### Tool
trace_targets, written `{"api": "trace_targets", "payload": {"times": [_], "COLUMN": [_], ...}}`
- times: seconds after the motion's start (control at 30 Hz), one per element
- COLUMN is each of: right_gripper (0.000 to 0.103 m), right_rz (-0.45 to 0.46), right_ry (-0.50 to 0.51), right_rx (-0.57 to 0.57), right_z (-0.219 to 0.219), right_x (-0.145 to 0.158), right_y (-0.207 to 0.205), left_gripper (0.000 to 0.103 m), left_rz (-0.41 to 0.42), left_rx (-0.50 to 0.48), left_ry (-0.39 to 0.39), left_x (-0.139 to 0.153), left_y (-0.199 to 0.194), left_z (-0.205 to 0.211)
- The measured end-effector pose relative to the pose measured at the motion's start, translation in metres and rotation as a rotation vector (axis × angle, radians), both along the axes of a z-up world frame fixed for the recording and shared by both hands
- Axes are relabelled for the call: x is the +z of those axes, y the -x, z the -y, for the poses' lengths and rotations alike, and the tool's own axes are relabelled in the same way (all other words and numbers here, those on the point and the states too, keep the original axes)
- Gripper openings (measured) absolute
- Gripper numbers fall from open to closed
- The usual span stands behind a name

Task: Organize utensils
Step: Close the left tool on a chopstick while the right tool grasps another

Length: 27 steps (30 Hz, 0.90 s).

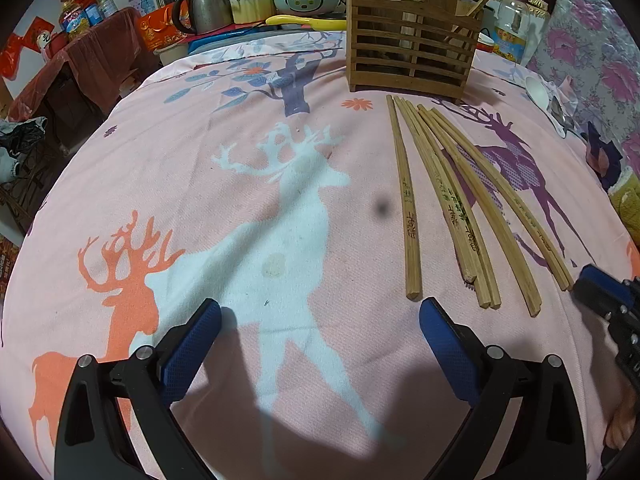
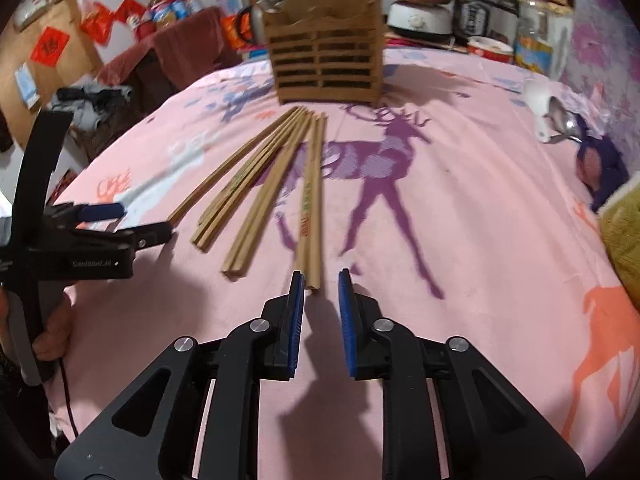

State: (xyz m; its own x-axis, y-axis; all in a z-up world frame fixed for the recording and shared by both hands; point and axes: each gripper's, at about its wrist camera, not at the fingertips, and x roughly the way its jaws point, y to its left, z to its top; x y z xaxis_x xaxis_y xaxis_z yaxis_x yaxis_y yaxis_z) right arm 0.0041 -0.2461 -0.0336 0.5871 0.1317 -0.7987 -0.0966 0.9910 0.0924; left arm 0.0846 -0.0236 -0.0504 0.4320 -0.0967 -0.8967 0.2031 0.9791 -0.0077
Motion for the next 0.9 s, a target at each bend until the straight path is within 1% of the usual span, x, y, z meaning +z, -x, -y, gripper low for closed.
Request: {"api": "trace_targets", "payload": {"times": [0.13,0.2,0.33,0.43,0.5,0.53,0.6,0.67,0.73,0.8,0.83,0.87,0.9], "right_gripper": [0.020,0.018,0.018,0.017,0.013,0.007,0.007,0.007,0.007,0.007,0.007,0.007,0.007], "right_rz": [-0.024,-0.022,-0.045,-0.042,-0.038,-0.037,-0.030,-0.001,0.016,0.021,0.022,0.021,0.019], "right_ry": [0.006,0.013,0.031,0.071,0.091,0.088,0.078,0.038,0.009,-0.003,-0.005,-0.007,-0.010], "right_rx": [0.008,0.018,0.036,0.049,0.056,0.063,0.057,0.035,0.005,-0.010,-0.016,-0.019,-0.019], "right_z": [-0.001,-0.004,-0.008,-0.015,-0.018,-0.019,-0.018,-0.009,-0.001,0.003,0.004,0.004,0.005], "right_x": [-0.004,-0.004,-0.007,-0.007,-0.007,-0.007,-0.006,-0.001,0.002,0.002,0.002,0.002,0.002], "right_y": [-0.004,-0.004,-0.007,-0.009,-0.011,-0.012,-0.010,-0.007,-0.004,-0.004,-0.004,-0.005,-0.005], "left_gripper": [0.098,0.098,0.098,0.098,0.098,0.098,0.098,0.097,0.097,0.092,0.086,0.082,0.081], "left_rz": [0.000,0.000,0.000,0.001,0.000,0.000,0.000,-0.001,-0.002,0.002,0.009,0.014,0.018], "left_rx": [0.000,0.000,0.000,0.000,0.000,0.000,0.000,-0.002,-0.004,-0.005,-0.004,-0.005,-0.009], "left_ry": [0.000,0.000,-0.001,-0.002,0.000,0.000,0.000,0.005,0.027,0.063,0.075,0.075,0.072], "left_x": [0.000,0.000,0.000,0.000,0.000,0.000,0.000,0.000,0.002,0.004,0.005,0.006,0.006], "left_y": [0.000,0.000,0.000,0.000,0.000,0.000,0.000,0.000,0.001,0.001,0.002,0.002,0.002], "left_z": [0.000,0.000,0.000,0.000,0.000,0.000,0.000,-0.001,-0.004,-0.008,-0.009,-0.009,-0.009]}}
